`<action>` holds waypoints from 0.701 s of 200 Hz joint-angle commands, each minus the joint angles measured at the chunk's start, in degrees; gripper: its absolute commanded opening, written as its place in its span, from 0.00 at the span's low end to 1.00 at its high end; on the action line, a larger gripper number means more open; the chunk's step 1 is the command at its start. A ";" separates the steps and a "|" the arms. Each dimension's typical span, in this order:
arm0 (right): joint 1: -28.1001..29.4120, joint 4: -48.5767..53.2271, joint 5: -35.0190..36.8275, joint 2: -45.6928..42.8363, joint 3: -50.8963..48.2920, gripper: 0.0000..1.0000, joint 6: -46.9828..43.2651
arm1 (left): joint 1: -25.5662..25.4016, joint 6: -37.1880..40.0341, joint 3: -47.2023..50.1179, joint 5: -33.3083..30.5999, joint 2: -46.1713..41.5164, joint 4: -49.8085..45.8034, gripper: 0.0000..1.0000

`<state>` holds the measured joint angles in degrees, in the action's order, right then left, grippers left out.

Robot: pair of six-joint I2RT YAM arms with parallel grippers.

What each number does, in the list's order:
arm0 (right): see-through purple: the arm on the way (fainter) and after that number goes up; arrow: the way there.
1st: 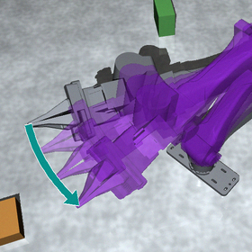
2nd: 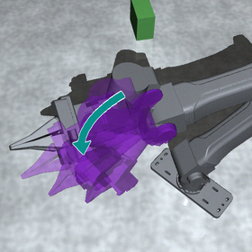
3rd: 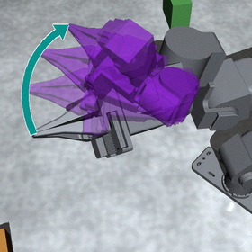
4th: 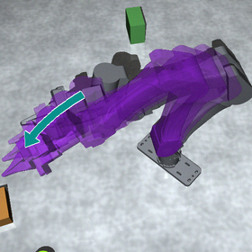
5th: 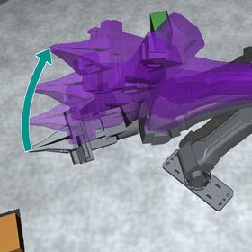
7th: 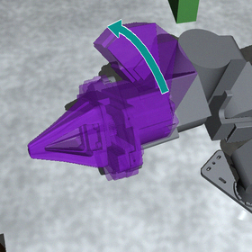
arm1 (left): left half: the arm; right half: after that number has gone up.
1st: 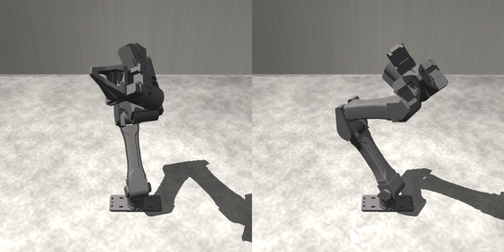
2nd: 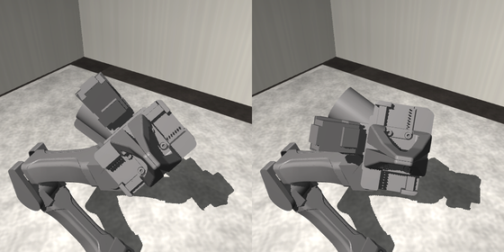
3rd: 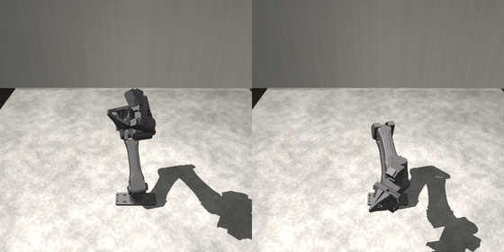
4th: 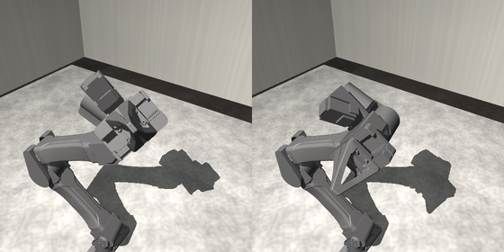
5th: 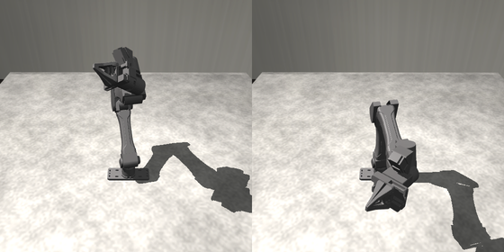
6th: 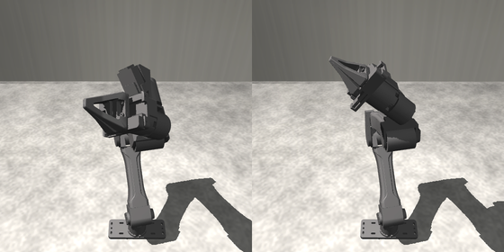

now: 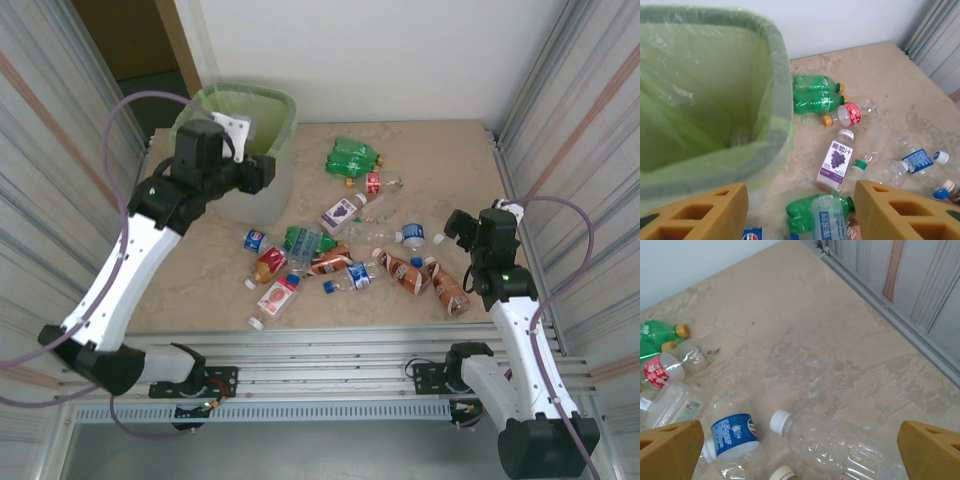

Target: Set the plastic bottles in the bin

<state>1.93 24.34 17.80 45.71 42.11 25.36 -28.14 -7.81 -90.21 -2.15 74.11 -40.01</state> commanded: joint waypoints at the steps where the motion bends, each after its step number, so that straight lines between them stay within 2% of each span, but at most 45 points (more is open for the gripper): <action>1: 0.44 1.76 2.65 -0.72 1.66 0.98 2.16 | -3.61 -2.07 5.08 -7.88 -5.22 0.48 0.61; 19: 0.39 2.11 3.02 -0.41 1.66 0.98 2.98 | -7.13 -4.94 9.26 -10.01 -7.48 -0.13 0.62; 36: 0.45 2.55 3.04 -0.18 1.81 0.98 4.00 | -11.19 -8.20 13.80 -12.62 -8.68 0.16 0.67; 61: 0.48 2.97 3.27 0.08 2.06 0.98 4.60 | -19.78 -11.17 19.27 -21.95 -8.58 1.34 0.73; 74: 0.50 3.49 3.12 0.49 2.36 0.98 4.68 | -22.72 -13.37 21.23 -24.58 -7.99 1.96 0.75; 111: 0.52 4.40 2.71 1.18 2.34 0.98 4.74 | -23.27 -18.95 27.38 -18.28 -3.50 6.86 0.80; 140: 0.47 4.99 3.31 0.44 2.32 0.98 4.80 | -23.25 -20.62 27.68 -17.29 2.71 7.03 0.87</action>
<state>1.98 27.62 19.73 46.83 42.65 28.53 -51.40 -24.56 -63.24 -20.03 72.97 -35.33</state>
